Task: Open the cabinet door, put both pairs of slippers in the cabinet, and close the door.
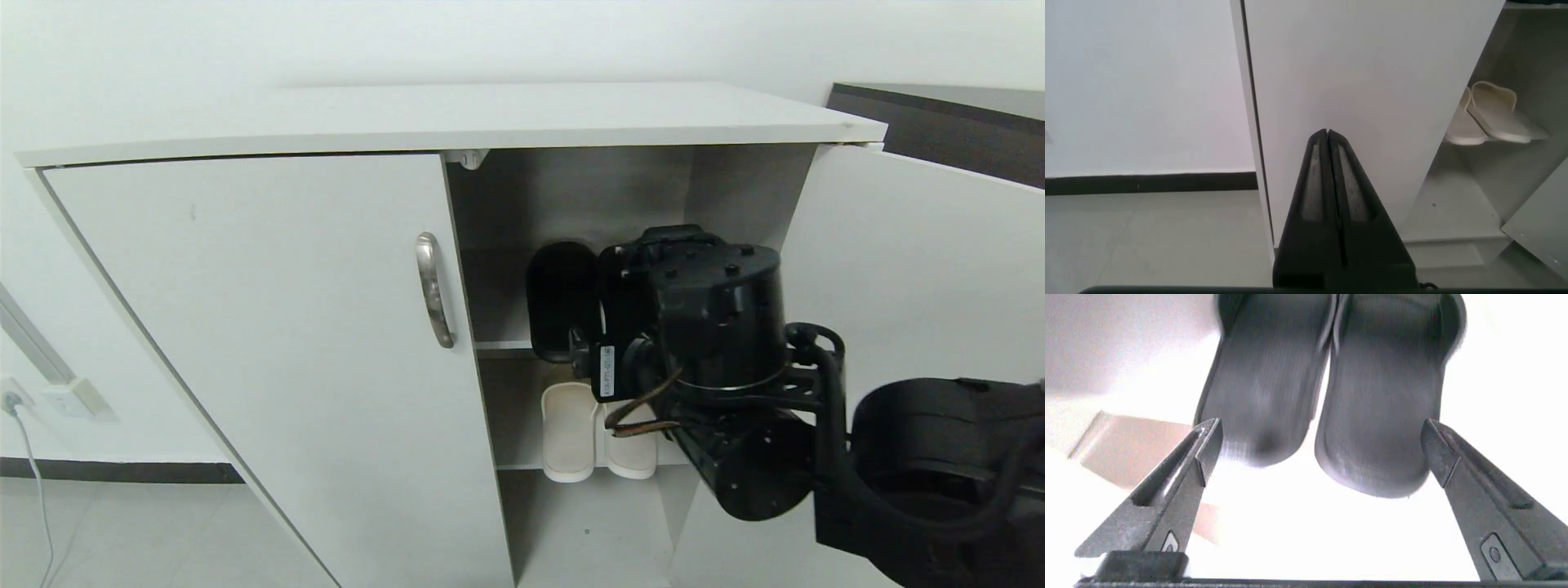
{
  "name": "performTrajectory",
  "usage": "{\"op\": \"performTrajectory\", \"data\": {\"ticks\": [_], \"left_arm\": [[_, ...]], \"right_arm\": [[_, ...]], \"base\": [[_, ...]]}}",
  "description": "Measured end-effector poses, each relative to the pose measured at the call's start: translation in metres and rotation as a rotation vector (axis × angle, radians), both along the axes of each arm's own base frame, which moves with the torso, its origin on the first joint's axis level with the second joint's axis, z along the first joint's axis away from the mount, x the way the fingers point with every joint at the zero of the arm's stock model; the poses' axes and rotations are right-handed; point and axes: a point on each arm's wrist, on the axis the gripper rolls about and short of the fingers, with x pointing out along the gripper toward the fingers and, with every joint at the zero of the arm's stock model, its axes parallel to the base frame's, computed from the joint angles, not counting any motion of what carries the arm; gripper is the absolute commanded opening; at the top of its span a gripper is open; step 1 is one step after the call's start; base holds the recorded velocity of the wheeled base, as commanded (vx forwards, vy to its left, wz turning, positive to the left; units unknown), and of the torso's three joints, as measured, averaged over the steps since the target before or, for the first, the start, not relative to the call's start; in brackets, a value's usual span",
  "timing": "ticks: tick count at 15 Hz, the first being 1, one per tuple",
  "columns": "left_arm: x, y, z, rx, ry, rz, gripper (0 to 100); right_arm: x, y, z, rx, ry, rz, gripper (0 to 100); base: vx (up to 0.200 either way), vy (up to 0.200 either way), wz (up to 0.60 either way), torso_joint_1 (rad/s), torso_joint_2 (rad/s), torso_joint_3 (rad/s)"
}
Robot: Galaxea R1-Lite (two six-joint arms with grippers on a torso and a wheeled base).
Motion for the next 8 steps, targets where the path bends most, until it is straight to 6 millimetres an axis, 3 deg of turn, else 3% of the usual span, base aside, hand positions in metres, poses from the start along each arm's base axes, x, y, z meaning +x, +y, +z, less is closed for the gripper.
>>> {"op": "performTrajectory", "data": {"ticks": [8], "left_arm": [[0.000,0.000,0.000,0.000,0.000,0.000,0]], "right_arm": [[-0.022,-0.017,-0.007,-0.019,-0.004,0.043,0]], "base": [[0.000,0.000,0.00,0.000,0.00,0.000]]}}
